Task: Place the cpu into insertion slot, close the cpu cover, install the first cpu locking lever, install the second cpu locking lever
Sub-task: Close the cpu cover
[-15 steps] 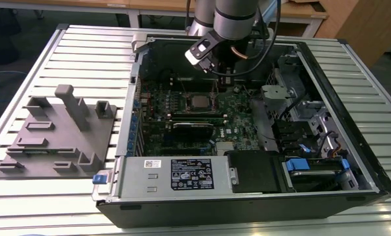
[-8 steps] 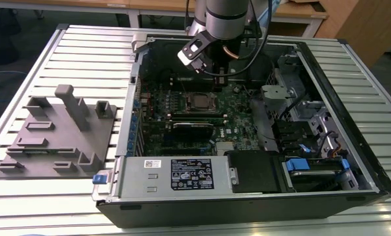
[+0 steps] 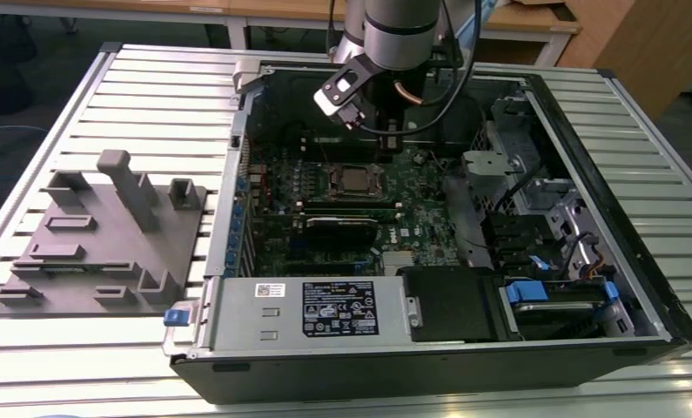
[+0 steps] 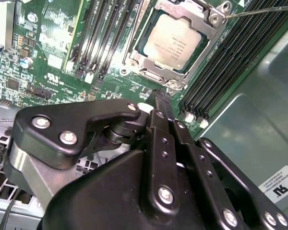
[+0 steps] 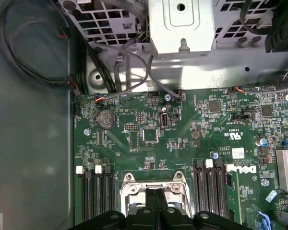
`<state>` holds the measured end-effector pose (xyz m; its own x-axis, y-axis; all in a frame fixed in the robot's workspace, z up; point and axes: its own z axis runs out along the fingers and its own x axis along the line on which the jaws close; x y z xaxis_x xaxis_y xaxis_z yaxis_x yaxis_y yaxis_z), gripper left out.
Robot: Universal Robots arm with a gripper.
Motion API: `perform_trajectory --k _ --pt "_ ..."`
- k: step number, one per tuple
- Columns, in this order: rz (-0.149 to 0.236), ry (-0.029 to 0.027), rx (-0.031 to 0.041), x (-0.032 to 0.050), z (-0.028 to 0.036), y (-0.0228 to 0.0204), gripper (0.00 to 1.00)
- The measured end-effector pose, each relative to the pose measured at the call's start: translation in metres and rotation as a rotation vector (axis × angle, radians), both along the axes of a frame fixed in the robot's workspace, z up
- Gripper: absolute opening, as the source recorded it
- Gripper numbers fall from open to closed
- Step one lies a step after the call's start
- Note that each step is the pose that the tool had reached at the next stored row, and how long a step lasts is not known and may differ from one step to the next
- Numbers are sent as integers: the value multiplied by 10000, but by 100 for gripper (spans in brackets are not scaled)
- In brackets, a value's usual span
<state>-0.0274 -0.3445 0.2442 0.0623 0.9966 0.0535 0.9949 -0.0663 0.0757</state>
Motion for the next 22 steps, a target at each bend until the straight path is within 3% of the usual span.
perform_trajectory --k 6,12,13,15,16,19,20,22 --pt "2 86 1 1 -14 0 11" --pt "1 102 -1 -1 -16 0 11" --pt "1 127 3 -1 -18 1 11" --pt "1 242 2 -1 -24 0 11" --pt "1 325 -2 -1 -29 0 11" --pt "1 635 -7 -1 -45 0 11" --pt "0 699 -8 -1 -48 0 11" --pt "0 716 -12 -1 -49 0 11"
